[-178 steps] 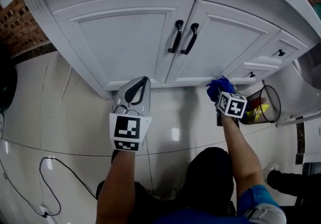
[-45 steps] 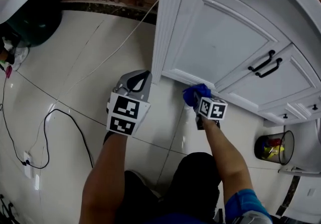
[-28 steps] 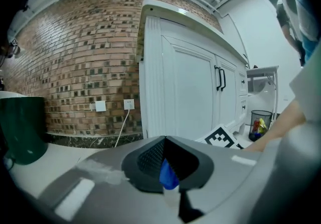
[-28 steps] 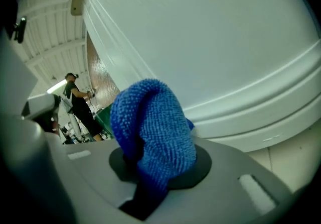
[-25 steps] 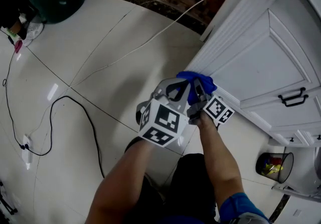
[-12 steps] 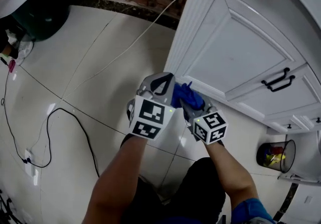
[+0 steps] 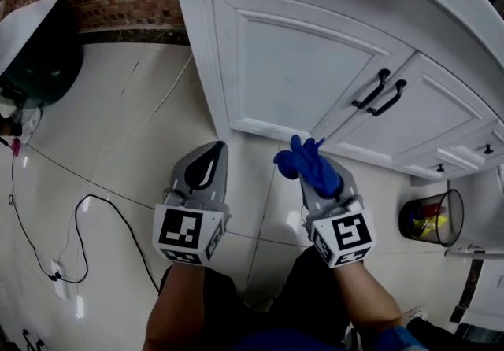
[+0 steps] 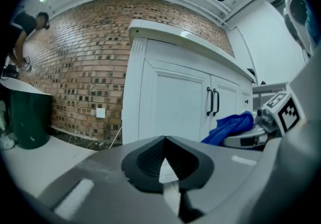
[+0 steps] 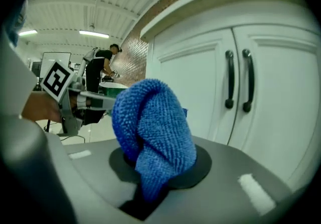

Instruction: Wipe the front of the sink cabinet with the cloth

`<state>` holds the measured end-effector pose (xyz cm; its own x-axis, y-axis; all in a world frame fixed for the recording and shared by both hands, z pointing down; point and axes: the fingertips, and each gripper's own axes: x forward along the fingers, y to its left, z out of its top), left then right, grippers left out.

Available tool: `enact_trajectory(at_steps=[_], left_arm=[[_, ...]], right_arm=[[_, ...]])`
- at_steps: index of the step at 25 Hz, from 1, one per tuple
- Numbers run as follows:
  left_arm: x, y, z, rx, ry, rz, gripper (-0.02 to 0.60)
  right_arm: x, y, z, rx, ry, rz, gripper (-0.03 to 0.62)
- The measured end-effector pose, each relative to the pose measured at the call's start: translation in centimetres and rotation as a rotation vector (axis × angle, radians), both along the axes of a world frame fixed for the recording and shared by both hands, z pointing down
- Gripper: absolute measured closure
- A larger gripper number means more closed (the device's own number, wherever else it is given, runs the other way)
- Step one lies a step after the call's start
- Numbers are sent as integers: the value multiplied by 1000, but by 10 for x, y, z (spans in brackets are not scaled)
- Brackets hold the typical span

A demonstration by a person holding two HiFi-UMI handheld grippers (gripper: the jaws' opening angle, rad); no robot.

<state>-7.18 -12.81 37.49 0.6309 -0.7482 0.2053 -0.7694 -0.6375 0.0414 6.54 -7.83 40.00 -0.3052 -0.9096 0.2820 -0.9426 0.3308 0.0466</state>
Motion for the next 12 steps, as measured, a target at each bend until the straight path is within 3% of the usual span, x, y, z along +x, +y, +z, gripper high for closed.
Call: enact_trajectory(at_steps=[3, 5, 7, 12], left_arm=[[20, 21, -1, 0, 7, 15, 580], [41, 30, -19, 48, 54, 52, 580], [58, 38, -31, 93, 74, 77, 580], [87, 57, -39, 95, 68, 143, 580]], right_arm=[[-6, 24, -14, 97, 1, -31, 525], [-6, 31, -26, 133, -2, -69, 523], [0, 38, -29, 129, -9, -80, 523], [24, 51, -39, 124, -39, -16, 523]])
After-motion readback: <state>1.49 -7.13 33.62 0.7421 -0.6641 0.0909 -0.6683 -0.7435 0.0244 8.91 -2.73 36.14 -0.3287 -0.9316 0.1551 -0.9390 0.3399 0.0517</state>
